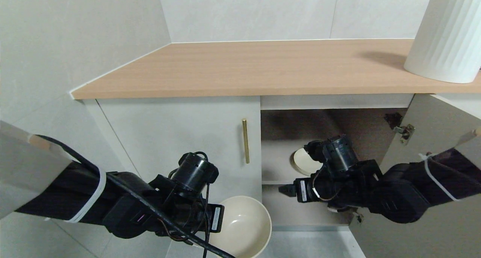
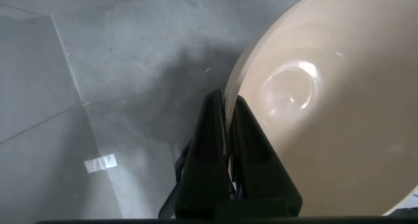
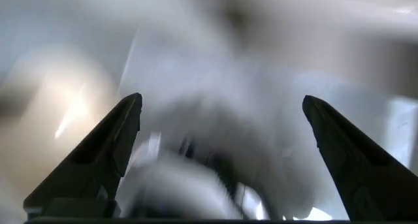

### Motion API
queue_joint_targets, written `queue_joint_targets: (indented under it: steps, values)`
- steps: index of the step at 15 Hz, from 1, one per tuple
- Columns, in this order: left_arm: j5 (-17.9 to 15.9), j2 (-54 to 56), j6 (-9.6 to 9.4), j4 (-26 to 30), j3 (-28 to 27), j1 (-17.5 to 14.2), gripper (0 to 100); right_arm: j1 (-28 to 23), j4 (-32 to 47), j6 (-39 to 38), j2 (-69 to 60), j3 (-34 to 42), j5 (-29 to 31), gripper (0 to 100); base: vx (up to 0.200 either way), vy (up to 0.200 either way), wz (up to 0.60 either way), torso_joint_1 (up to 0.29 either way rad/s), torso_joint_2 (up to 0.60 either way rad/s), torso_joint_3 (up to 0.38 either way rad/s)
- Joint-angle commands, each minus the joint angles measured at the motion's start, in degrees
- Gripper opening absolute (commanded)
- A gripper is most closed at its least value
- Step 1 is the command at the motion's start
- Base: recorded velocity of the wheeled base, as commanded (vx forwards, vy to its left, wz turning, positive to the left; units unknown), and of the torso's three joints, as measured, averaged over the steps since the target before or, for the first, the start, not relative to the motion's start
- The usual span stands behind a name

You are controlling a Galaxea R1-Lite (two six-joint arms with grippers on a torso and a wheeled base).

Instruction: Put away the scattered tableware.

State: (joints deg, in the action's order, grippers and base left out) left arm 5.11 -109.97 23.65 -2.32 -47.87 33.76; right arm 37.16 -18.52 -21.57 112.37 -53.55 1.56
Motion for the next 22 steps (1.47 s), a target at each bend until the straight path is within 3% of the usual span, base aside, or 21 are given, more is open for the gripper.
queue_joint_targets:
  steps: [1,4,13,22]
  values:
    - [0.1,-0.9,-0.01,-0.1,-0.1,0.2,0,3.9,2.5,1.3,-6.3,2.5,-2.0,100,0.0,0.0,0.0,0.0,0.0,0.0]
    - [0.3,-0.5,0.08,-0.1,-0.3,0.3,0,6.7,3.1,1.6,-5.7,3.5,-1.9,100,0.0,0.0,0.0,0.0,0.0,0.0]
    - [0.6,1.9,0.08,-0.1,0.0,2.9,0,6.9,2.6,2.6,0.5,1.1,2.3,100,0.0,0.0,0.0,0.0,0.0,0.0]
    - [0.6,2.2,0.08,-0.1,0.0,3.4,0,6.9,2.4,2.5,1.8,0.8,2.6,100,0.0,0.0,0.0,0.0,0.0,0.0]
